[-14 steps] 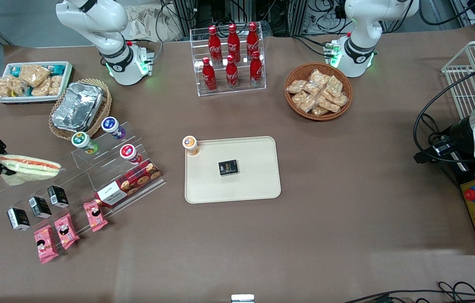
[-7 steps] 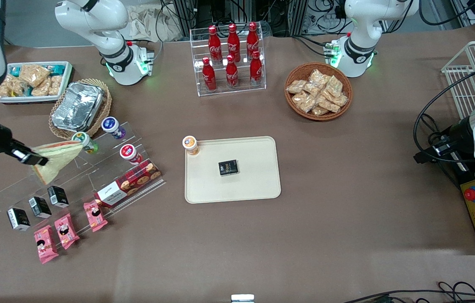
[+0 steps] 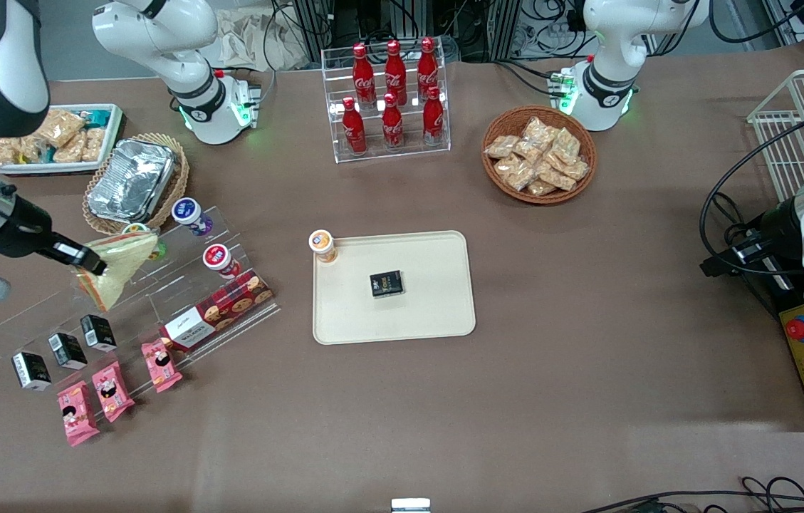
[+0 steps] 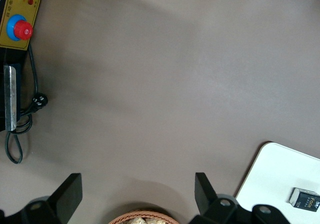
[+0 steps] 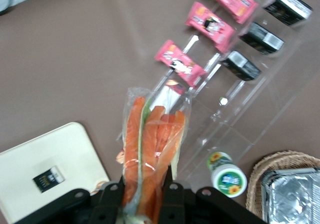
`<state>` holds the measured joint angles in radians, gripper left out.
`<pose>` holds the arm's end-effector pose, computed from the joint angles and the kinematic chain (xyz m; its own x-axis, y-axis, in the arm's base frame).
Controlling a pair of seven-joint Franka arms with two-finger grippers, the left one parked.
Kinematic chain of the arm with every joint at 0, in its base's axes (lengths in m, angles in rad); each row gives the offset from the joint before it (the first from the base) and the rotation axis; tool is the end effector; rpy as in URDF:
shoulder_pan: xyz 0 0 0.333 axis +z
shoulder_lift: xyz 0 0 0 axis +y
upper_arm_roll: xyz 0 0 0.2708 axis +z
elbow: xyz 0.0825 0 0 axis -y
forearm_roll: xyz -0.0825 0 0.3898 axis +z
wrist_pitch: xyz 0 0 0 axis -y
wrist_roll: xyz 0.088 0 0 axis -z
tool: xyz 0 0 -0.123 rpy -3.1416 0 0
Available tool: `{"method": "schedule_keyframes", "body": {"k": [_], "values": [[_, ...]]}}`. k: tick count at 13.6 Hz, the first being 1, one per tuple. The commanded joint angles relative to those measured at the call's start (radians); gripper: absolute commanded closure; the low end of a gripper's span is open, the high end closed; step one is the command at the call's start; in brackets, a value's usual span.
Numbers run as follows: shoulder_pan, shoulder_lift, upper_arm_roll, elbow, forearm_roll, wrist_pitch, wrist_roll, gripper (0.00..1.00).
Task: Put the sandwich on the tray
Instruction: 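Lift the sandwich off the rack and carry it toward the cream tray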
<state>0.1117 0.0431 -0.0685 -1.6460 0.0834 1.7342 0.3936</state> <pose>0.5834 0.0347 0.5174 0.9350 -0.3546 0.0107 -0.3522 -0.9315 -0.0908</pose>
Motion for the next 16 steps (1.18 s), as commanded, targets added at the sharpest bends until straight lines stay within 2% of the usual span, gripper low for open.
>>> {"method": "schedule_keyframes", "body": {"k": [1, 3, 6, 8, 13, 14, 16], "values": [[0.028, 0.021, -0.002, 0.049, -0.005, -0.03, -0.005, 0.75], [0.055, 0.031, -0.002, 0.052, -0.008, -0.028, -0.025, 0.75], [0.08, 0.044, -0.002, 0.064, -0.008, -0.025, -0.18, 0.75], [0.143, 0.063, -0.004, 0.081, -0.01, -0.009, -0.287, 0.75], [0.33, 0.172, -0.002, 0.124, -0.014, 0.129, -0.358, 0.75], [0.367, 0.191, -0.002, 0.124, -0.027, 0.172, -0.401, 0.75], [0.442, 0.227, -0.004, 0.124, -0.109, 0.228, -0.499, 0.75]]}}
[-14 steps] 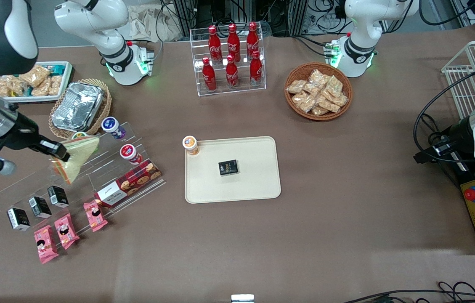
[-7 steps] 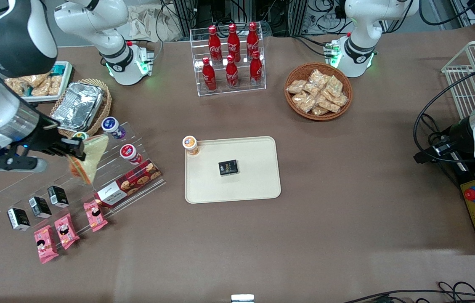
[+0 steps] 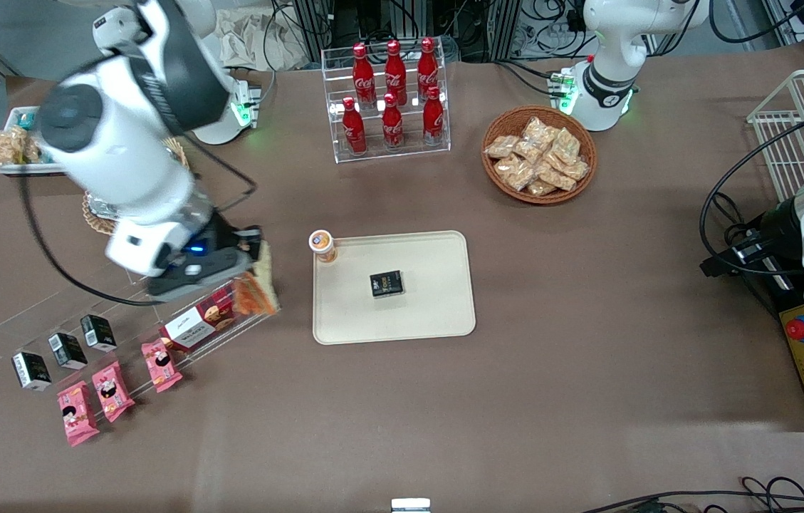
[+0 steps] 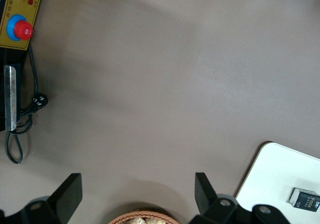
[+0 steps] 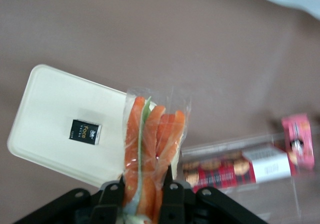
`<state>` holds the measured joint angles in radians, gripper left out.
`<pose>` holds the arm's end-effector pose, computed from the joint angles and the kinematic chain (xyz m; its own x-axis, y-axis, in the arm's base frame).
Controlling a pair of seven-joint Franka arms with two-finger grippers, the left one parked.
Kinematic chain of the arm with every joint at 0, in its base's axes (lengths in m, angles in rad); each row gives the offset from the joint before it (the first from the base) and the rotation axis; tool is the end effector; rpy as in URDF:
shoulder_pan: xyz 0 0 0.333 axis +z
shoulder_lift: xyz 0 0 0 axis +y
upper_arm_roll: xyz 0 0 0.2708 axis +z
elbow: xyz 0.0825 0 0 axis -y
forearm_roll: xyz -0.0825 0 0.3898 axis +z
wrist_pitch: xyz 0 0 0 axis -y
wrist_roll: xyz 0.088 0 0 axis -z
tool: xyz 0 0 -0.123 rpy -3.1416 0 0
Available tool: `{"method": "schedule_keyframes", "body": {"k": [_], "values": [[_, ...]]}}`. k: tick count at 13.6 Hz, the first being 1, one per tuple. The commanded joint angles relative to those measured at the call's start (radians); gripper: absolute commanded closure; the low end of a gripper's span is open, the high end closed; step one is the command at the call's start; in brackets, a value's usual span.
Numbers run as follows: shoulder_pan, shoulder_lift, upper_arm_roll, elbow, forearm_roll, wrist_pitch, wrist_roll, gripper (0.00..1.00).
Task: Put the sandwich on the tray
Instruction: 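Lower the sandwich onto the cream tray beside the black box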
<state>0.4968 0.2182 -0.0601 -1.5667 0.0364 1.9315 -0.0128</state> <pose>0.5798 0.2770 0.4687 0.8950 0.4213 0.1467 0.4286 -0.9032 -0.0207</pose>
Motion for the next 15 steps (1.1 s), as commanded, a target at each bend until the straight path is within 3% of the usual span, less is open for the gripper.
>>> {"method": "schedule_keyframes", "body": {"k": [1, 3, 6, 15], "values": [[0.083, 0.07, -0.012, 0.047, -0.113, 0.046, -0.149, 0.75], [0.124, 0.105, -0.01, 0.045, -0.164, 0.078, -0.237, 0.74], [0.175, 0.164, -0.01, 0.043, -0.171, 0.165, -0.378, 0.74], [0.268, 0.395, -0.006, 0.033, -0.17, 0.392, -0.558, 0.75]]}}
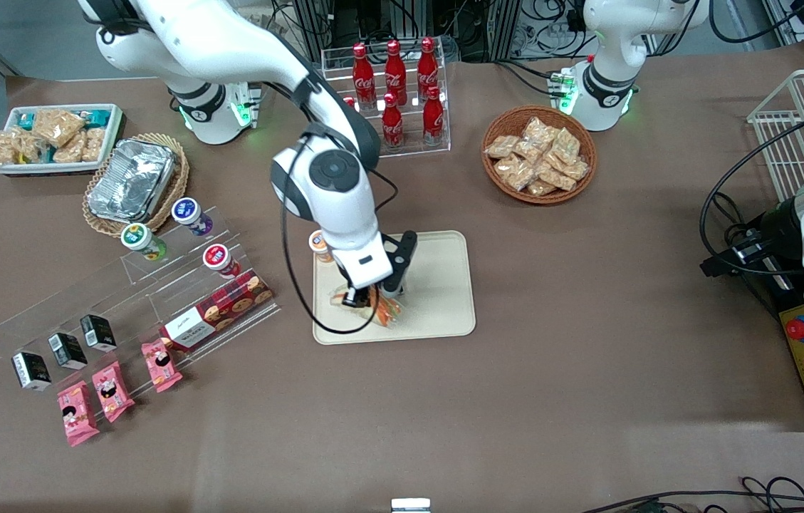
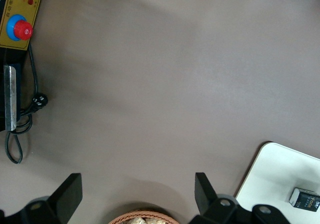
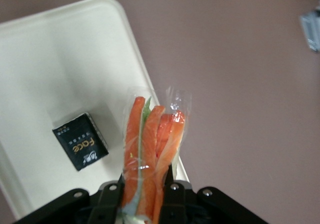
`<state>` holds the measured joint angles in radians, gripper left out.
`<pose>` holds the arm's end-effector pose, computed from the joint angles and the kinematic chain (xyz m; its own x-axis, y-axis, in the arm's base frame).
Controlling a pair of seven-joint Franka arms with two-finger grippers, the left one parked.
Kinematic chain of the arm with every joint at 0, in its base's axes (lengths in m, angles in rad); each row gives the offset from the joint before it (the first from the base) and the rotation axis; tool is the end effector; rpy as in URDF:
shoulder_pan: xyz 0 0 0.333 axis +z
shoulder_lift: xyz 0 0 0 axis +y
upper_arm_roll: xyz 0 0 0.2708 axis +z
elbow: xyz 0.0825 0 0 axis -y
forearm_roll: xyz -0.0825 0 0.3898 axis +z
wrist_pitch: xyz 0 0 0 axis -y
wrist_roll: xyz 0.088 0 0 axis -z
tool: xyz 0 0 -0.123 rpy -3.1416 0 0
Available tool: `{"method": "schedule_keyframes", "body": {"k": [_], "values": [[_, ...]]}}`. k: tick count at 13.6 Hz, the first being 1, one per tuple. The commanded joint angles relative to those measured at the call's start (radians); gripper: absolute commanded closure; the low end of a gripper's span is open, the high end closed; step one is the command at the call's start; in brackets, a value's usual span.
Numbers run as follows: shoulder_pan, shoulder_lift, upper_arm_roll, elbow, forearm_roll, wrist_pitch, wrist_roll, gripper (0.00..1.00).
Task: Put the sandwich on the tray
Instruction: 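Lower the sandwich onto the cream tray beside the black box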
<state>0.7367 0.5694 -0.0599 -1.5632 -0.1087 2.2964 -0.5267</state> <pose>0.5423 0.4369 0.2726 0.2781 0.9577 0.0744 0.9395 -0.2874 0.1866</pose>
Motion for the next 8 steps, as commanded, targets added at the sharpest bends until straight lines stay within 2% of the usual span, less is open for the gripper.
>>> {"method": "schedule_keyframes", "body": {"k": [1, 4, 5, 6, 7, 8], "values": [[0.032, 0.059, -0.006, 0.029, -0.025, 0.046, -0.046, 0.74], [0.029, 0.095, -0.001, 0.028, -0.014, 0.081, -0.056, 0.73], [0.032, 0.098, 0.002, 0.028, -0.011, 0.086, -0.055, 0.69], [0.033, 0.099, 0.002, 0.026, -0.011, 0.09, -0.049, 0.49], [0.033, 0.099, 0.002, 0.023, -0.011, 0.1, -0.058, 0.02], [0.033, 0.101, 0.002, 0.022, -0.011, 0.106, -0.055, 0.01]]}}
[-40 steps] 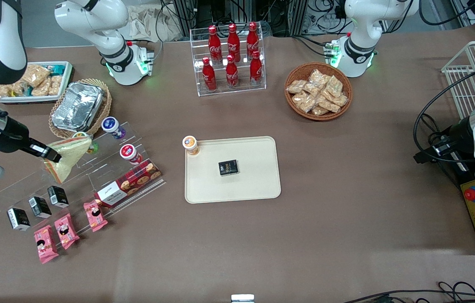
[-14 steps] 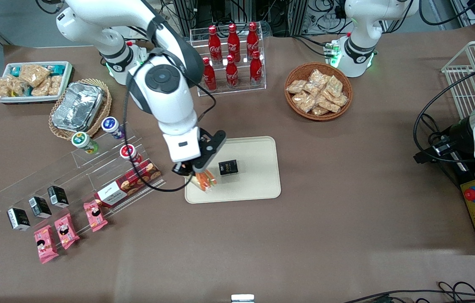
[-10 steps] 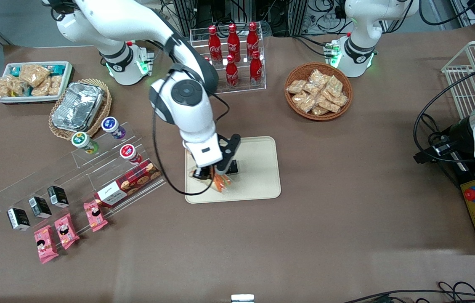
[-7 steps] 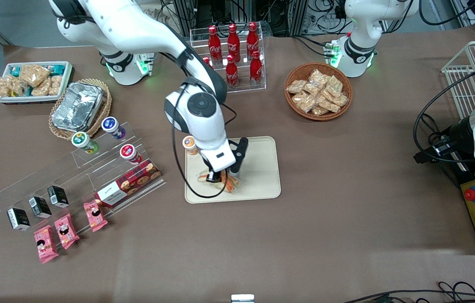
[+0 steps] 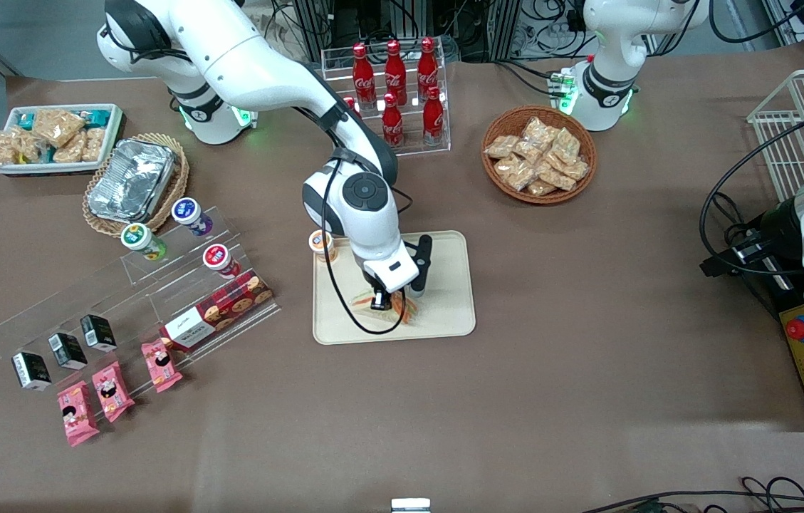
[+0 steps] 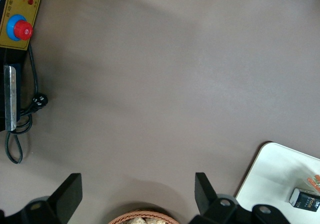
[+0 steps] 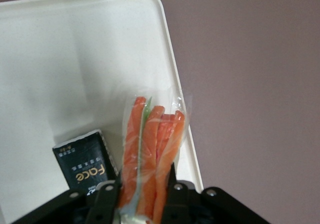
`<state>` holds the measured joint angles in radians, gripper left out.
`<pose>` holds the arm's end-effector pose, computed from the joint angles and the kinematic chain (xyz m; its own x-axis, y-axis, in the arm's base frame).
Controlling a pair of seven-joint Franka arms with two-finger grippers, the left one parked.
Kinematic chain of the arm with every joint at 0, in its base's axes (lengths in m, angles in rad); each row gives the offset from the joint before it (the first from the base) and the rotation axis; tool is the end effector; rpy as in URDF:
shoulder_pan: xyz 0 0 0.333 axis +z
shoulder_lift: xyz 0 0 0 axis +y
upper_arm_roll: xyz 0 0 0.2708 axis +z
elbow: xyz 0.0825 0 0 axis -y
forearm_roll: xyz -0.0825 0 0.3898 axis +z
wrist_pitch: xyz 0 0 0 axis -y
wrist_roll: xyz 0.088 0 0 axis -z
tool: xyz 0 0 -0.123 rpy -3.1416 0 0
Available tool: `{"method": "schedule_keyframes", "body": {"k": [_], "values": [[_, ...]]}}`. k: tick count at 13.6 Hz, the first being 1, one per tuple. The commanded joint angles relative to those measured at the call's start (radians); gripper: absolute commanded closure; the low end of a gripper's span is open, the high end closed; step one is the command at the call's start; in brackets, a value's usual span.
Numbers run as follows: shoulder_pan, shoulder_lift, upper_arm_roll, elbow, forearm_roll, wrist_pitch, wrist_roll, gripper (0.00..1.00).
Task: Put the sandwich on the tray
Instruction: 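Lower the sandwich onto the cream tray beside the black box, then open the right gripper to release the sandwich on the tray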
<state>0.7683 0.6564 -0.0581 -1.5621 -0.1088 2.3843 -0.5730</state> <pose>0.5282 0.4571 0.2218 0.1915 0.9791 0.0680 0.9612 -0.2011 0.1889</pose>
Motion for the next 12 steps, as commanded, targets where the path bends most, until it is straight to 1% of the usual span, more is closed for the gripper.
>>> {"method": "schedule_keyframes", "body": {"k": [1, 4, 5, 7, 8, 9, 10, 12], "values": [[0.002, 0.014, 0.0, 0.02, -0.009, 0.018, -0.007, 0.01], [-0.001, 0.011, 0.0, 0.02, 0.0, 0.015, -0.001, 0.01], [-0.006, 0.008, 0.0, 0.02, 0.023, 0.012, -0.001, 0.01], [-0.018, -0.017, -0.002, 0.005, 0.104, 0.004, 0.001, 0.01], [-0.039, -0.039, -0.006, -0.009, 0.173, -0.002, 0.01, 0.01], [-0.066, -0.064, -0.008, -0.018, 0.228, -0.025, 0.03, 0.01], [-0.092, -0.098, -0.008, -0.018, 0.248, -0.06, 0.033, 0.01], [-0.159, -0.162, -0.008, -0.016, 0.253, -0.137, 0.025, 0.01]]}}
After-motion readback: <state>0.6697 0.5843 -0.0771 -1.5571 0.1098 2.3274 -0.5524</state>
